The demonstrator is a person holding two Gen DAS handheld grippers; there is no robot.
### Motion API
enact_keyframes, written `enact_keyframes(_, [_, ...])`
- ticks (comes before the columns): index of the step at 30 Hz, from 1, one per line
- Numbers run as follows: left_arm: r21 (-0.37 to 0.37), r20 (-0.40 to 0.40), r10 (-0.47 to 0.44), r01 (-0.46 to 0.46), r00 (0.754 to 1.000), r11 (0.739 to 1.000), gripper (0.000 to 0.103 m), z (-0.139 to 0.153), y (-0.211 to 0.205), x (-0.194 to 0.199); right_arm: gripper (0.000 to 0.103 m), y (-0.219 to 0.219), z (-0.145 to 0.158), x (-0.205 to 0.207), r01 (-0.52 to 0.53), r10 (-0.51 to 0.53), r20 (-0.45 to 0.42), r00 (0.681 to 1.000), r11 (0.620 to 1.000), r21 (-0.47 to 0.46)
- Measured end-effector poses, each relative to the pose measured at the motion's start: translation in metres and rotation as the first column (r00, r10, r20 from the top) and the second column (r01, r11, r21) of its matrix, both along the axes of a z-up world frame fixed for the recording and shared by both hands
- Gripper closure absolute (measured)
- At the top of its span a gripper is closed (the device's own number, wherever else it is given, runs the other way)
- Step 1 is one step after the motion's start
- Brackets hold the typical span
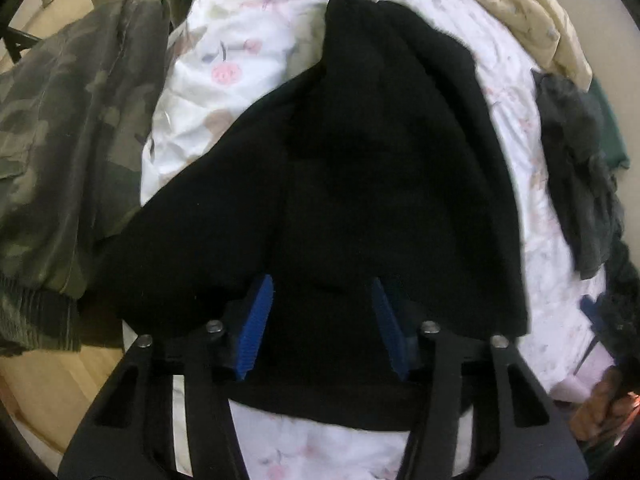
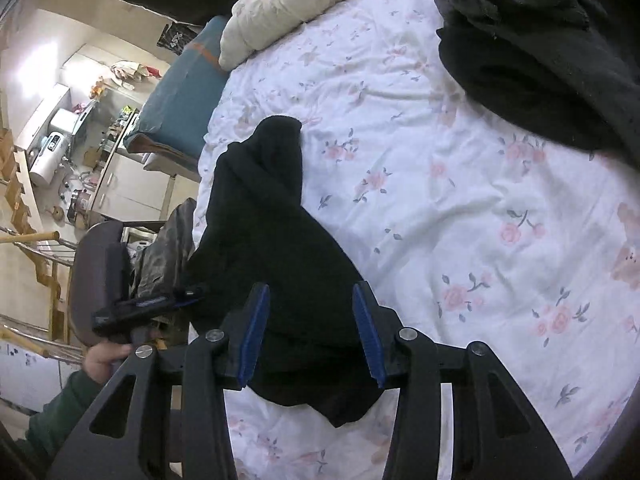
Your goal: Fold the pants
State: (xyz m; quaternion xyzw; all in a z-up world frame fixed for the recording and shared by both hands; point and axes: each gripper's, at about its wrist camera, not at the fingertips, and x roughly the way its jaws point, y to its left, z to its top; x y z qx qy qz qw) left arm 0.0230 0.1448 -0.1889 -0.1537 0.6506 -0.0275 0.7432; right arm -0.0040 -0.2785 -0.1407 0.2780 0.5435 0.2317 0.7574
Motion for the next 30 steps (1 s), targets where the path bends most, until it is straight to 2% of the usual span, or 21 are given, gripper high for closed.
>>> enact_keyframes(5, [0.001, -0.052, 0.045, -0.045, 0.998, 0.999, 0.058, -0.009, 0.008, 0.006, 0.057, -0.001, 0.003, 0.003, -0.019, 0.019, 0.019, 1.000, 1.000, -0.008])
enact_keyframes(7, [0.064, -0.063, -0.007, 0.011, 0.998, 0.998, 0.058, -0.006, -0.006, 0.008, 0.057, 0.000, 0.003, 0.003, -0.024, 0.025, 0.019, 1.000, 1.000, -0.012])
enact_keyframes(10, [0.094, -0.070, -0.050, 0.057, 0.996, 0.994, 0.058, -0.007, -0.019, 0.003, 0.057, 0.001, 0.001, 0.005, -0.026, 0.026, 0.015, 1.000, 1.000, -0.010])
enact_keyframes(12, [0.120, -0.071, -0.078, 0.086, 0.994, 0.989, 0.067, -0.012, -0.027, 0.002, 0.057, 0.001, 0.001, 0.006, -0.023, 0.023, 0.010, 1.000, 1.000, -0.009])
enact_keyframes(13, [0.139, -0.074, -0.094, 0.104, 0.993, 0.985, 0.089, -0.014, -0.030, 0.001, 0.057, 0.001, 0.000, 0.006, -0.024, 0.024, 0.008, 1.000, 1.000, -0.008])
enact_keyframes(14, [0.140, -0.075, -0.104, 0.114, 0.992, 0.984, 0.100, -0.015, -0.032, 0.000, 0.057, 0.001, 0.000, 0.006, -0.023, 0.023, 0.006, 1.000, 1.000, -0.006])
enact_keyframes(16, [0.134, -0.040, -0.116, 0.120, 0.992, 0.984, 0.102, -0.005, -0.034, -0.001, 0.057, 0.001, -0.001, 0.007, -0.019, 0.019, 0.004, 1.000, 1.000, -0.008])
enact_keyframes(21, [0.126, 0.103, -0.152, 0.139, 0.983, 0.982, 0.102, 0.063, -0.031, -0.010, 0.057, -0.002, 0.000, 0.009, -0.009, 0.009, 0.001, 1.000, 1.000, -0.002])
enact_keyframes(24, [0.175, 0.120, -0.149, 0.127, 0.982, 0.976, 0.102, 0.087, -0.010, -0.015, 0.057, -0.002, -0.002, 0.009, -0.007, 0.007, -0.007, 1.000, 1.000, 0.005])
enact_keyframes(26, [0.213, 0.111, -0.117, 0.092, 0.987, 0.973, 0.102, 0.090, 0.013, -0.015, 0.057, -0.001, -0.002, 0.008, -0.008, 0.008, -0.009, 1.000, 1.000, 0.003])
enact_keyframes(29, [0.306, 0.074, -0.052, 0.027, 0.996, 0.952, 0.102, 0.080, 0.059, -0.008, 0.057, 0.000, -0.002, 0.006, -0.008, 0.008, -0.007, 1.000, 1.000, -0.003])
enact_keyframes(30, [0.316, 0.060, -0.034, 0.013, 0.998, 0.949, 0.102, 0.074, 0.068, -0.015, 0.057, 0.001, -0.002, 0.005, -0.008, 0.008, -0.008, 1.000, 1.000, -0.006])
